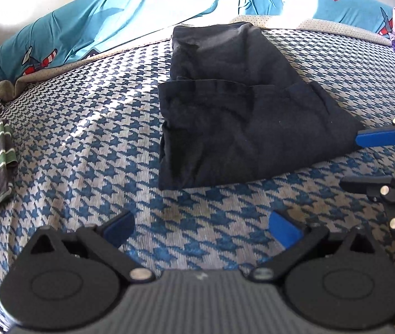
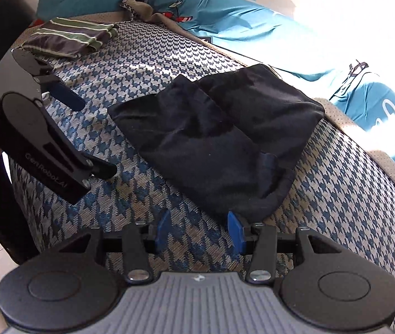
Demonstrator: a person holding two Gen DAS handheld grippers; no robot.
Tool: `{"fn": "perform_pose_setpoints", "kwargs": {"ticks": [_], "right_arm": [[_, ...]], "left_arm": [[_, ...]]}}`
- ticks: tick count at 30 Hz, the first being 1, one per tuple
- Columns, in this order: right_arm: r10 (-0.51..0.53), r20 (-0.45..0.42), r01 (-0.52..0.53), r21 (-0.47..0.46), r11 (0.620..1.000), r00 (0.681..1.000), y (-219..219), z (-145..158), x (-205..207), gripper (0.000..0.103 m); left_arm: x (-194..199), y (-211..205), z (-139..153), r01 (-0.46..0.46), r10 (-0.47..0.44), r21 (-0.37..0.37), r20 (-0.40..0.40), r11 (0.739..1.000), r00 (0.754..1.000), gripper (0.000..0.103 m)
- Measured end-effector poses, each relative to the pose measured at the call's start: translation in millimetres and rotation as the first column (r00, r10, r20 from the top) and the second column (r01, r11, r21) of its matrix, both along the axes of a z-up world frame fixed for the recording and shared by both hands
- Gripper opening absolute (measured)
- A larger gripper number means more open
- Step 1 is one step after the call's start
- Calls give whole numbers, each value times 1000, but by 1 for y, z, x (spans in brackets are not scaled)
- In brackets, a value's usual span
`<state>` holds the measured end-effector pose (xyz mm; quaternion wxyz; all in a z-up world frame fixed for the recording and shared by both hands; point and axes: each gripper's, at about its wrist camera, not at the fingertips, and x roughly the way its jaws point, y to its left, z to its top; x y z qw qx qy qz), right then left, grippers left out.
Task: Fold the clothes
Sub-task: 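Open the right gripper and withdraw both grippers from the folded shirt, then close the right gripper on the folded black shirt while the left gripper grasps its other end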
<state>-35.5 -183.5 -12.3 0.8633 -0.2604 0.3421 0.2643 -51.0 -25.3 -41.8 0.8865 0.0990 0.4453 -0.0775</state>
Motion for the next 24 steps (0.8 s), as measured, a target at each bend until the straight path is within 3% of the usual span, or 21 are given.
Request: {"fn": "perform_pose_setpoints", "kwargs": {"ticks": [14, 18, 22, 24], "right_arm": [[88, 123, -74, -115, 991, 988, 13, -16, 9, 42], [130, 143, -110, -137, 984, 981, 18, -21, 9, 29], [135, 153, -116, -127, 985, 979, 19, -19, 11, 9], [117, 150, -103, -100, 990, 982, 17, -14, 13, 7]], "left_arm": [[-1, -5, -1, 96, -103, 76, 83, 992, 991, 103], [-2, -9, -3, 135, -145, 103, 101, 985, 984, 103], [1, -12, -2, 170, -183, 113, 123, 979, 975, 103], [3, -15, -2, 189, -209, 137, 144, 972, 967, 103]]}}
